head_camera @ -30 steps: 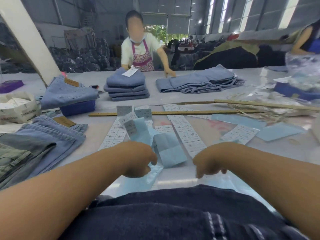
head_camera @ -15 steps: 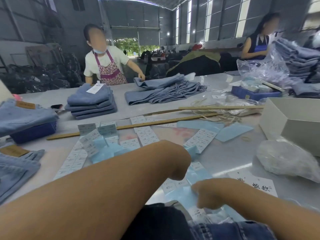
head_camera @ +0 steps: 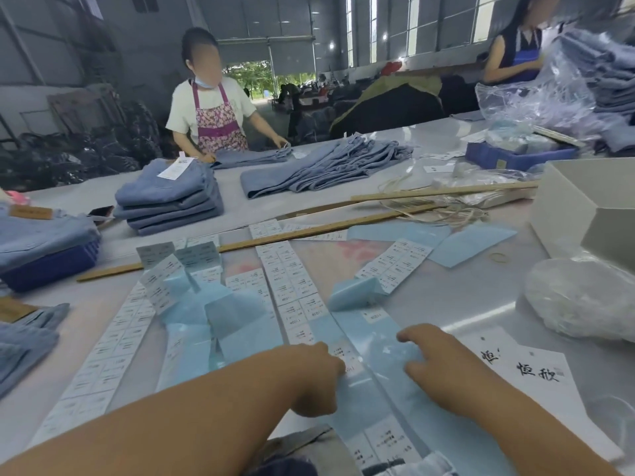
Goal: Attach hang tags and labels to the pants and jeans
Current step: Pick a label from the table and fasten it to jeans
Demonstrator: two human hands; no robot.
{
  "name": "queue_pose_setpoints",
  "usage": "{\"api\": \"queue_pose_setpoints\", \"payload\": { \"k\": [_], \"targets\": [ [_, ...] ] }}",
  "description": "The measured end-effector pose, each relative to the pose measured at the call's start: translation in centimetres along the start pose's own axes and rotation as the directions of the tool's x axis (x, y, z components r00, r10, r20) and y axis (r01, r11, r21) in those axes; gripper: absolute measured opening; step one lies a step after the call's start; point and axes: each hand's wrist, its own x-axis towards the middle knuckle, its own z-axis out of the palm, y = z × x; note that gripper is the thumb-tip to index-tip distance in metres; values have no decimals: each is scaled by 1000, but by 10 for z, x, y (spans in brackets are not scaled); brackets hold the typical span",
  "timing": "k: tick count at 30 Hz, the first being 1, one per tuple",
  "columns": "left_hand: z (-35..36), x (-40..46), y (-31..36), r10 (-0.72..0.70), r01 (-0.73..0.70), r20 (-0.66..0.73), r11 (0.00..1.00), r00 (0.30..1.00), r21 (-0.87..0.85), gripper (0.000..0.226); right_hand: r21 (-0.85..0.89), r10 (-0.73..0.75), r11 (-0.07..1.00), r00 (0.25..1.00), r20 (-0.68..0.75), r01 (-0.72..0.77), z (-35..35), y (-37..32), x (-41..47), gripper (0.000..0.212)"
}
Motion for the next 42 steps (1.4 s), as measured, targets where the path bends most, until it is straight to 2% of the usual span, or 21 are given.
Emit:
{"api": "queue_pose_setpoints", "payload": {
  "k": [4,7,11,15,19,22,24,26,29,31,34,36,39,42],
  "targets": [
    [2,3,1,-9,9,-4,1000,1000,-23,54,-16,43,999,992,-115,-45,16,12,-4,51],
    [3,4,-1,-14,13,-15,999,1000,-45,55,-101,21,994,973,-229,-46,31,9,-9,50],
    [5,6,-2,-21,19,-32,999,999,-47,52,-124,27,990,968,-251,-60,39,4,-8,54],
    [5,9,-2,-33,26,-98,997,995,-70,48,91,114,991,976,-184,-99,30,3,-5,68],
    [5,12,0,-37,9,-206,991,978,-135,52,318,170,936,985,-37,-150,22,-4,-1,66],
    [3,13,0,-66,-5,-327,978,943,-210,53,513,158,844,987,35,-153,20,-10,2,59],
    [0,14,1,-98,-23,-426,962,900,-271,53,609,139,781,989,45,-138,20,-15,2,39],
    [-2,13,1,-113,-57,-499,948,859,-314,53,653,131,748,991,36,-123,20,-19,3,18],
    [-3,13,1,-95,-113,-507,924,857,-365,47,644,111,757,993,42,-112,21,-22,1,13],
    [-5,14,1,-122,-158,-508,866,853,-474,37,647,76,757,996,52,-92,21,-23,0,19],
    [-8,14,3,-257,-259,-504,619,825,-741,25,638,-5,770,999,42,-23,20,-23,-1,35],
    [-8,15,2,-315,-278,-486,523,815,-806,27,679,-34,734,999,14,15,18,-24,-1,34],
    [-7,16,1,-307,-280,-482,519,821,-808,25,790,-25,612,1000,-16,28,16,-26,1,23],
    [-7,17,1,-282,-267,-461,527,841,-807,25,830,-49,555,998,-26,49,15,-27,-1,19]
  ]
}}
